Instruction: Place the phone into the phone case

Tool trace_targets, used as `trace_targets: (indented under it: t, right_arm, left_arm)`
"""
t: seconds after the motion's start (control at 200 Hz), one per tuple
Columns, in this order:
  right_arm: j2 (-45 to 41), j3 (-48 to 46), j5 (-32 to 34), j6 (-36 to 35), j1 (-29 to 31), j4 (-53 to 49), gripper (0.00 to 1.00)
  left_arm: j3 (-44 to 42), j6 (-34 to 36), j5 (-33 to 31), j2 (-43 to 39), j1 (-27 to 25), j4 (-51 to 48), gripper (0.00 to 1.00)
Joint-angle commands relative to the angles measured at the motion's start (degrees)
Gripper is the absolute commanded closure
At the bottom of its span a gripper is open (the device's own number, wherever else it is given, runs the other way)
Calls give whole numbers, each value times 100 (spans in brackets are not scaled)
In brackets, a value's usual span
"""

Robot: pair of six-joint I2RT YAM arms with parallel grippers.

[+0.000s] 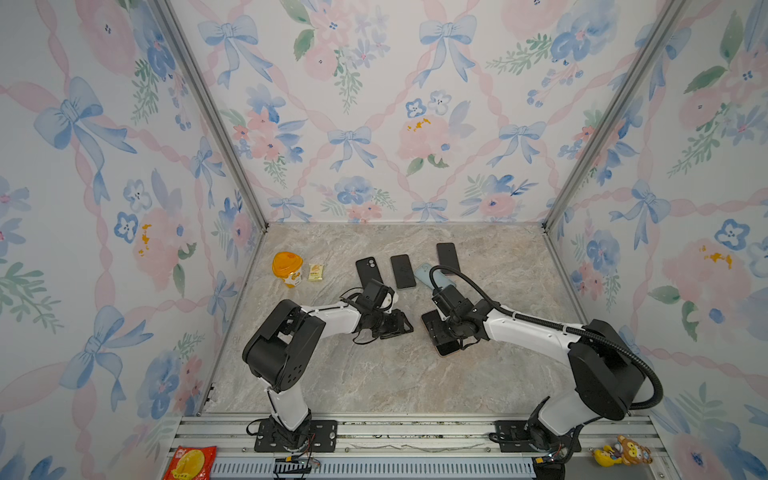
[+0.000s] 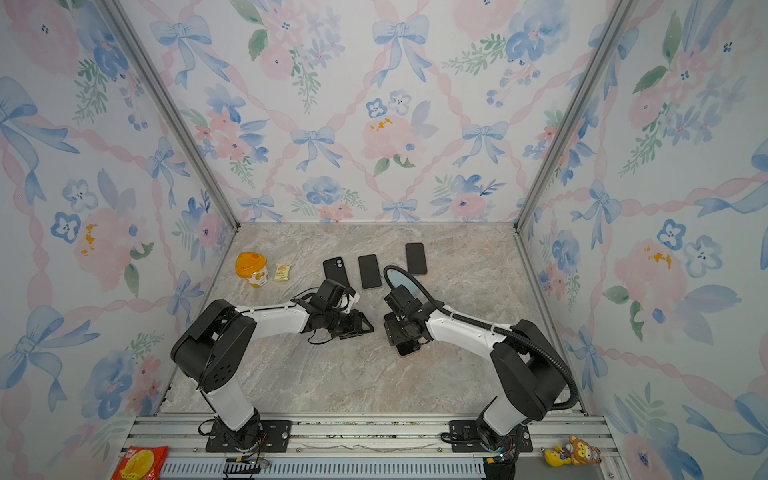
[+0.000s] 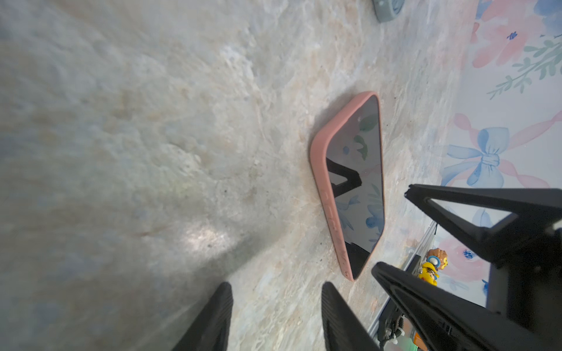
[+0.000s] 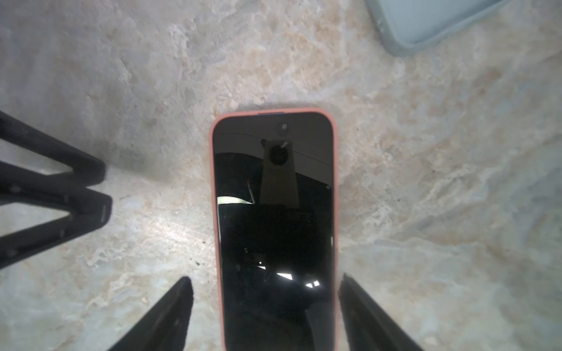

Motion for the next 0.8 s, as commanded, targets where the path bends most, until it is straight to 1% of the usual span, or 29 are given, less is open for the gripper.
trace_targets:
  t: [0.0, 0.035, 0.05, 0.13, 0.175, 0.225, 0.335, 0.415, 0.5, 0.67, 0.795]
  right_arm:
    - [189, 162, 266, -13, 99, -290, 17]
    - [236, 170, 266, -3, 95, -287, 16]
    - [256, 175, 259, -3, 102, -293, 12]
    - [358, 217, 208, 6, 99, -269, 7]
    - [358, 245, 183, 5, 98, -262, 6]
    - [565, 265, 140, 14, 104, -247, 5]
    - [711, 302, 83, 49, 108, -194, 4]
    - [819, 310, 68, 76, 98, -147, 6]
    - [931, 337, 65, 123, 98, -152, 9]
    - [1022, 373, 65, 198, 94, -224, 20]
    - [974, 417, 73, 240, 70, -318, 25]
  left_arm:
    - [-181, 146, -177, -118, 60, -147, 46]
    - [-205, 146, -185, -142, 65, -147, 43]
    - [-216, 140, -189, -147, 64, -147, 42]
    - [-253, 161, -190, -184, 65, -142, 37]
    - [-270, 163, -197, -204, 73, -145, 35]
    - [-289, 162, -207, -230, 74, -145, 33]
    - [-338, 157, -216, -259, 74, -145, 32]
    - [-359, 159, -220, -275, 74, -145, 30]
    - [-377, 142, -251, -284, 74, -143, 27]
    - [-364, 171, -225, -295, 83, -147, 25]
    - [-370, 207, -216, -301, 83, -146, 25]
